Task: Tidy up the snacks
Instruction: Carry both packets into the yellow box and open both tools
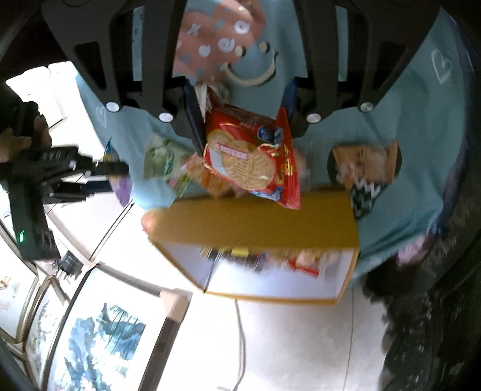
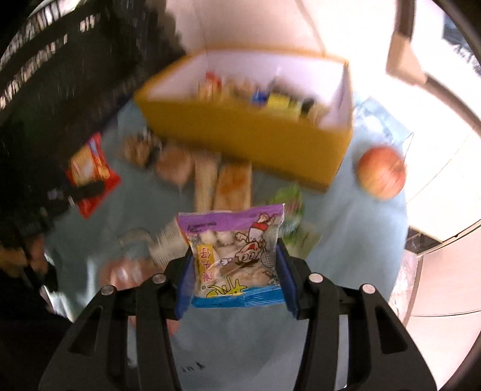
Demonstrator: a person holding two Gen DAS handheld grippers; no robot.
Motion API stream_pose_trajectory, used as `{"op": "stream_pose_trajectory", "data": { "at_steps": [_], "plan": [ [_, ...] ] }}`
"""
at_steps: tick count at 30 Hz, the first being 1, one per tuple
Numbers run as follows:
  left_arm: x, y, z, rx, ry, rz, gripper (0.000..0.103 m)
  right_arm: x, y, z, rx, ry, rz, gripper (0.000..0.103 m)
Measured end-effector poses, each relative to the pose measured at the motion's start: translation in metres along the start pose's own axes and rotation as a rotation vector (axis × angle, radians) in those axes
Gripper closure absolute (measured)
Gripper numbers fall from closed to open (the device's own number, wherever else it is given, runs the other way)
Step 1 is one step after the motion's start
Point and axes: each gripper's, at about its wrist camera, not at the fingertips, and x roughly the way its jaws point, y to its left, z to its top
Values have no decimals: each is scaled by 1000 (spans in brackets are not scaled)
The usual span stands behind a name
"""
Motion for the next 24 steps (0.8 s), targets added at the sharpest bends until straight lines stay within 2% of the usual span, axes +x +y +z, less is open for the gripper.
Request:
{"op": "stream_pose_trajectory", "data": {
  "at_steps": [8, 15, 19, 21, 22, 23, 24],
  "plan": [
    [-11, -13, 84, 53, -124, 5, 58, -51, -7, 90, 6, -168, -39, 54],
    [-3, -14, 161, 80, -196, 30, 58, -73, -10, 156, -17, -245, -84, 54],
    [12, -8, 194, 88, -209, 73, 58, -68, -11, 185, -25, -267, -104, 53],
    [25, 0, 206, 65, -188, 100, 46, -60, -13, 197, -23, -277, -110, 48],
    [36, 6, 211, 44, -150, 118, 17, -50, -16, 203, -14, -256, -127, 34],
    [45, 12, 211, 24, -124, 158, 7, -42, -17, 204, -9, -241, -160, 30],
    [51, 16, 210, 11, -116, 194, 7, -34, -19, 203, -10, -221, -183, 30]
  ]
}}
